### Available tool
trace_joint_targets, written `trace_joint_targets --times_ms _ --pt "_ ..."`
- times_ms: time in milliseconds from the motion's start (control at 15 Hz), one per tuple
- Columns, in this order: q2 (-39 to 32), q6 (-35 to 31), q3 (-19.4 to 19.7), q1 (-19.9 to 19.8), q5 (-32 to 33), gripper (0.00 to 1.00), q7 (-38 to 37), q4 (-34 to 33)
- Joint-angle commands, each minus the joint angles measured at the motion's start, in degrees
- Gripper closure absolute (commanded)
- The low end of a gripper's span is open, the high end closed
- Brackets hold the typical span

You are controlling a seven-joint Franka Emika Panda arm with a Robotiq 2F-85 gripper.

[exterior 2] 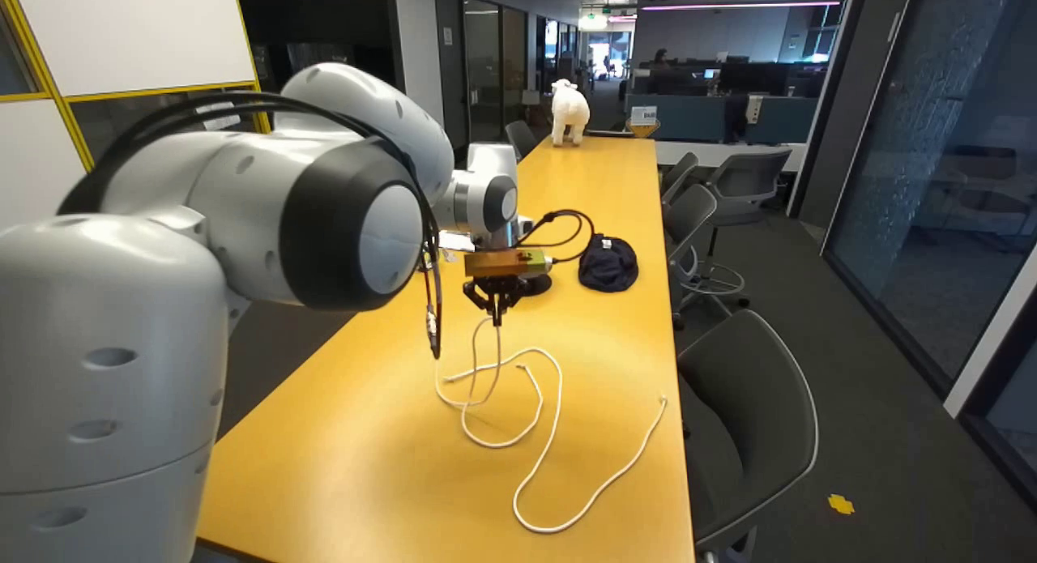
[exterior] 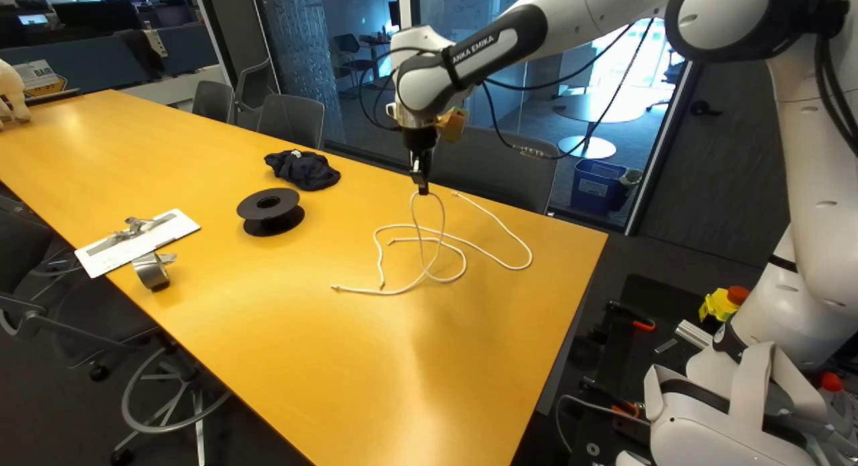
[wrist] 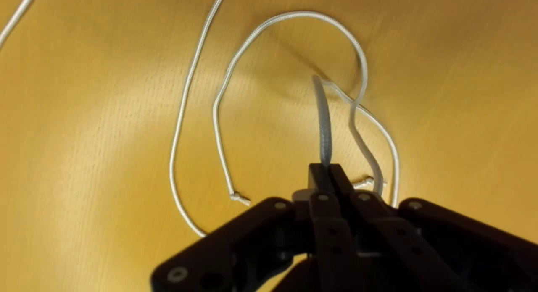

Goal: Separate the two white ropes

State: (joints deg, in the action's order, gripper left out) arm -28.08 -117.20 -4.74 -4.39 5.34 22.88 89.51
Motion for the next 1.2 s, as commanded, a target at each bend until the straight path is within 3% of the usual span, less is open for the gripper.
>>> trace_joint_targets --times_ms 0,600,1133 --pt "8.05 3.83 0.53 1.63 -0.92 0.99 -2.88 -0.33" --pt "16.93 6.84 -0.38 8.16 3.55 0.99 -6.42 -5.46" --pt "13.49 6.04 -1.58 13.80 7.12 0.99 -15.26 -13.95"
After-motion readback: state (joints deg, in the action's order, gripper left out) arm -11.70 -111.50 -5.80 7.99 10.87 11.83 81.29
